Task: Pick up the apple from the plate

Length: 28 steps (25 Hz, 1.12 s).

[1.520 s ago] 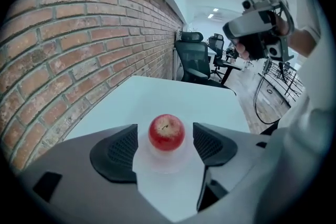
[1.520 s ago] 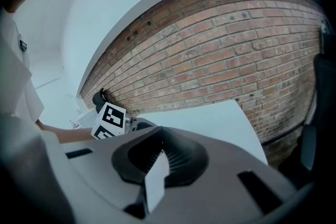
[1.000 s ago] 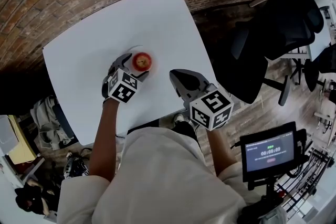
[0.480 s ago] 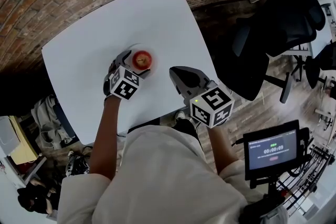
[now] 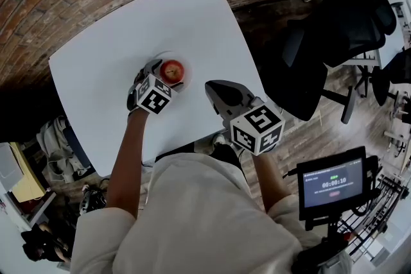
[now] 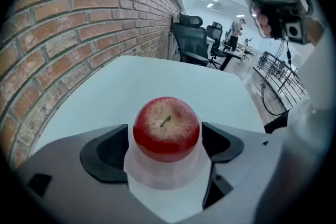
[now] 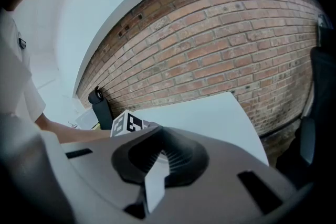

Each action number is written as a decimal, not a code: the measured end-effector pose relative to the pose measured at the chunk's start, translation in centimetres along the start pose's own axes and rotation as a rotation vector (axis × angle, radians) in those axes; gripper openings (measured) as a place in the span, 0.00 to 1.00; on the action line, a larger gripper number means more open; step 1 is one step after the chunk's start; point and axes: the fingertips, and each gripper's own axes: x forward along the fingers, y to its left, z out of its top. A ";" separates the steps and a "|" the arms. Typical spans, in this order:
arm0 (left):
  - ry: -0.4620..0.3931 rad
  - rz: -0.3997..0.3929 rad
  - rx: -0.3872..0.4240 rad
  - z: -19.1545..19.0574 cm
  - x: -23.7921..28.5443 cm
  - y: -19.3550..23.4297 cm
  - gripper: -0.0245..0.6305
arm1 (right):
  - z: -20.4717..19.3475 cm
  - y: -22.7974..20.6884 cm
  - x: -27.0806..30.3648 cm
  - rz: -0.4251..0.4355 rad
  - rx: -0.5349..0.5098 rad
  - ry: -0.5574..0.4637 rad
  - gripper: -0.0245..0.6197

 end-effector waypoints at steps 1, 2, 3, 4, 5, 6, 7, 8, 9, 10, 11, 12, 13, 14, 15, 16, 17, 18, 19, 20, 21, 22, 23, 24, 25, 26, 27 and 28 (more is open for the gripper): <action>0.001 0.004 0.001 0.0 0.1 0.0 0.69 | 0.0 0.0 -0.1 0.000 0.001 0.000 0.04; 0.000 0.010 0.000 0.0 0.1 0.0 0.69 | -0.1 0.1 -0.1 0.000 0.002 0.001 0.04; -0.002 0.016 -0.003 0.0 0.1 0.1 0.69 | -0.2 0.1 -0.2 0.000 0.002 0.002 0.04; -0.005 0.022 -0.007 0.0 0.2 0.1 0.69 | -0.2 0.1 -0.3 0.000 0.003 0.003 0.04; -0.006 0.027 -0.010 0.0 0.2 0.1 0.69 | -0.2 0.0 -0.4 0.000 0.004 0.003 0.04; -0.007 0.032 -0.012 0.0 0.3 0.1 0.69 | -0.3 0.0 -0.5 0.000 0.005 0.002 0.04; -0.008 0.036 -0.014 0.0 0.3 0.2 0.69 | -0.3 0.0 -0.6 -0.001 0.005 0.001 0.04; -0.012 0.039 -0.016 0.0 0.4 0.2 0.69 | -0.3 0.0 -0.6 0.000 0.006 0.000 0.04; -0.019 0.039 -0.021 0.0 0.4 0.1 0.69 | -0.3 0.0 -0.7 0.000 0.007 -0.001 0.04; -0.028 0.034 -0.027 0.1 0.5 0.0 0.69 | -0.4 -0.1 -0.7 0.000 0.008 -0.001 0.04; -0.035 0.030 -0.034 0.2 0.5 -0.1 0.69 | -0.5 -0.1 -0.8 0.000 0.009 0.000 0.04; -0.037 0.030 -0.036 0.2 0.5 -0.1 0.69 | -0.6 -0.1 -0.8 0.000 0.010 0.000 0.04; -0.032 0.035 -0.033 0.2 0.5 -0.1 0.69 | -0.7 -0.1 -0.9 0.000 0.012 0.001 0.04; -0.025 0.042 -0.026 0.1 0.5 -0.1 0.69 | -0.7 -0.2 -0.9 -0.001 0.013 0.001 0.04; -0.019 0.049 -0.020 0.0 0.6 -0.1 0.69 | -0.8 -0.2 -1.0 -0.001 0.014 0.001 0.04; -0.015 0.054 -0.017 -0.1 0.6 0.0 0.69 | -0.9 -0.2 -1.0 0.000 0.015 0.000 0.04; -0.014 0.058 -0.017 -0.1 0.6 0.0 0.68 | -0.9 -0.2 -1.1 0.000 0.015 0.000 0.04; -0.014 0.061 -0.019 -0.2 0.6 0.0 0.68 | -0.9 -0.3 -1.1 0.001 0.016 -0.001 0.04; -0.014 0.065 -0.022 -0.2 0.6 0.0 0.68 | -1.0 -0.3 -1.2 0.001 0.016 -0.001 0.04; -0.014 0.069 -0.025 -0.2 0.6 0.0 0.67 | -1.0 -0.3 -1.4 0.000 0.016 -0.002 0.04; -0.013 0.073 -0.029 -0.2 0.5 0.0 0.64 | -1.0 -0.4 -1.5 0.000 0.016 -0.003 0.04; -0.013 0.076 -0.033 -0.2 0.5 0.0 0.64 | -1.0 -0.4 -1.6 0.000 0.016 -0.004 0.04; -0.012 0.079 -0.037 -0.2 0.5 0.0 0.64 | -1.0 -0.4 -1.7 0.000 0.016 -0.006 0.04; -0.013 0.081 -0.039 -0.2 0.5 0.0 0.64 | -1.0 -0.4 -1.8 0.000 0.016 -0.007 0.04; -0.017 0.085 -0.040 -0.1 0.4 0.0 0.64 | -1.0 -0.4 -1.9 0.000 0.016 -0.008 0.04; -0.024 0.089 -0.041 0.0 0.3 -0.1 0.64 | -1.0 -0.4 -2.0 -0.001 0.016 -0.009 0.04; -0.032 0.094 -0.042 0.2 0.2 -0.1 0.64 | -1.0 -0.4 -2.1 -0.001 0.016 -0.010 0.04; -0.040 0.098 -0.043 0.3 0.0 -0.2 0.64 | -1.0 -0.4 -2.2 -0.001 0.017 -0.011 0.04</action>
